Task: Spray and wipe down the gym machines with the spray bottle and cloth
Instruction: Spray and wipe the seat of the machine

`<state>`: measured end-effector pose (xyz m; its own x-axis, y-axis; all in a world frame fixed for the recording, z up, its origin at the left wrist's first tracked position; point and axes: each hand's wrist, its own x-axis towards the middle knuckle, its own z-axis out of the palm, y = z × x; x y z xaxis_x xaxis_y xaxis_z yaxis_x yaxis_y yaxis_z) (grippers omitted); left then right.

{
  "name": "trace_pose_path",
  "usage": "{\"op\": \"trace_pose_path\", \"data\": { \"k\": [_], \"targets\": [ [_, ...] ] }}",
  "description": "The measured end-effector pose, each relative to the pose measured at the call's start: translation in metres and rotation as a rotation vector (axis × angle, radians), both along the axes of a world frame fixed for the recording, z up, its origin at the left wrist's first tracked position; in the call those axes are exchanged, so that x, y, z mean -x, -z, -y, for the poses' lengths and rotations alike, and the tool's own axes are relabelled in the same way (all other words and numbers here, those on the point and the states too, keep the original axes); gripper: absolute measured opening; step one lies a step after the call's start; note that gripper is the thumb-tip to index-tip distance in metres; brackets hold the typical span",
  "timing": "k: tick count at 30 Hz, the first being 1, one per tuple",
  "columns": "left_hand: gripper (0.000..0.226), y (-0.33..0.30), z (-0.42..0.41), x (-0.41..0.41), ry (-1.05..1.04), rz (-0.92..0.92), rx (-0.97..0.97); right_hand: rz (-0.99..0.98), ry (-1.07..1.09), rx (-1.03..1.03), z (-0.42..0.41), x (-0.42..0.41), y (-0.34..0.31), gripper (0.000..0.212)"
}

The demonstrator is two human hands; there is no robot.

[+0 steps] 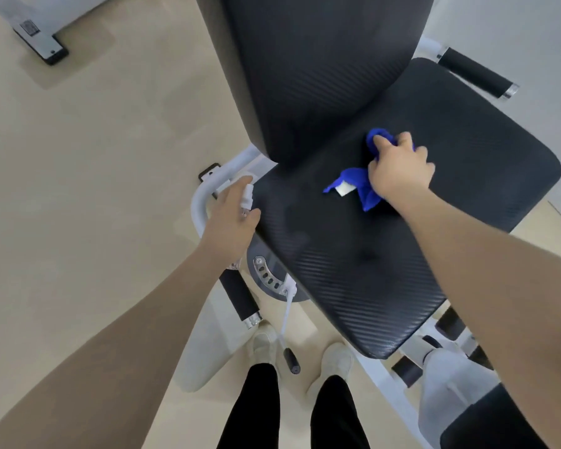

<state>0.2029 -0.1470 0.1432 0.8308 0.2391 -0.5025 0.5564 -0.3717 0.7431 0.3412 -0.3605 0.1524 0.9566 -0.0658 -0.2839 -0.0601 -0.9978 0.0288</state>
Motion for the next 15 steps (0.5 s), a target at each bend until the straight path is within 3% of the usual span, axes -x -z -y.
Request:
{"op": "trace_pose_path", "data": {
  "k": [2, 5, 7, 9, 12, 15],
  "targets": [
    [0.048, 0.008, 0.000, 0.002, -0.059, -0.014, 0.065, 0.001, -0.133, 0.005, -0.032, 0.025, 0.006, 0.042],
    [0.046, 0.013, 0.001, 0.007, -0.155, -0.116, 0.185, -0.014, -0.517, -0.049, -0.073, 0.079, 0.013, 0.050],
    [0.046, 0.014, -0.003, 0.007, -0.202, -0.160, 0.229, -0.054, -0.686, -0.045, -0.070, 0.070, 0.010, 0.050],
    [0.046, 0.014, -0.011, 0.005, -0.199, -0.191, 0.260, -0.023, -0.581, 0.028, -0.051, 0.029, 0.008, 0.048],
    [0.047, 0.015, -0.020, 0.006, -0.198, -0.224, 0.339, -0.010, -0.170, 0.034, -0.037, -0.008, 0.009, 0.044],
    [0.049, 0.017, -0.022, 0.003, -0.273, -0.244, 0.408, -0.006, -0.266, 0.031, -0.074, 0.027, 0.015, 0.042]
  ]
}}
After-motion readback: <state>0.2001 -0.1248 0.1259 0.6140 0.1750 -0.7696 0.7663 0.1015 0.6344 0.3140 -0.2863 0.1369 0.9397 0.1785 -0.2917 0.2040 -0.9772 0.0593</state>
